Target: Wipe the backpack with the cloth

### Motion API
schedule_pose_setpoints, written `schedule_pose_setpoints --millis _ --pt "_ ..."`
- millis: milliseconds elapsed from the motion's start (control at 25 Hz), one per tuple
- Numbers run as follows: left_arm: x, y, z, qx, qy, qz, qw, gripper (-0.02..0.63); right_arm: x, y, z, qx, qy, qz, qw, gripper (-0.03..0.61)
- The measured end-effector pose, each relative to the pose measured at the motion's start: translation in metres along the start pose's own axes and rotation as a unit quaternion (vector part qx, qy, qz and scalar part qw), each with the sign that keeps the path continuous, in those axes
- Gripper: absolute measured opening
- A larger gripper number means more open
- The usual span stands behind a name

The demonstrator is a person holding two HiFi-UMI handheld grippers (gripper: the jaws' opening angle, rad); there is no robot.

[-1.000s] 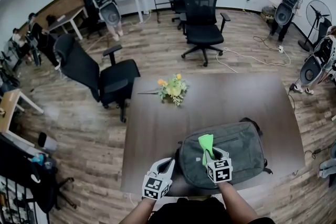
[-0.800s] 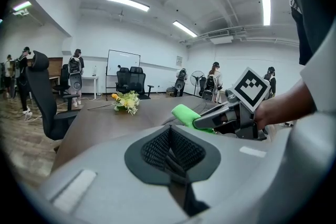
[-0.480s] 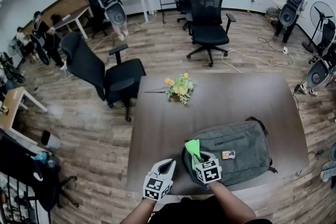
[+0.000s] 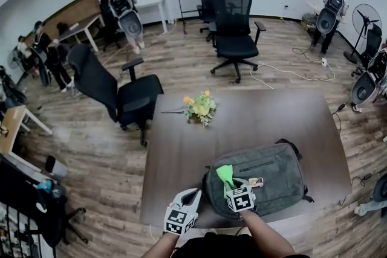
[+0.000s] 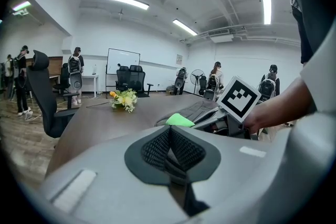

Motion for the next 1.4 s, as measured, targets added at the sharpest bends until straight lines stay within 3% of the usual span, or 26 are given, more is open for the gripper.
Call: schedule_pose_setpoints --millis 680,1400 --pt "0.018 0.043 -0.006 -0.010 0.005 -0.003 0.9999 0.019 -0.033 0.077 0.009 -0.009 -0.011 0.068 0.998 0.084" --pt "0.035 0.085 -0.005 -0.016 -0.003 0.009 0.9998 0.018 -0.080 0.149 0.014 -0.022 -0.035 0.165 0.985 0.084"
Point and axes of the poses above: the fingertips, and each gripper's own axes: x forward along the fingers, y to its right, z out of its underside, the point moved 9 cm from there along -x, backward along the fingers, and after that the axes turned 4 degrees about -z, right-handed, at the moved point
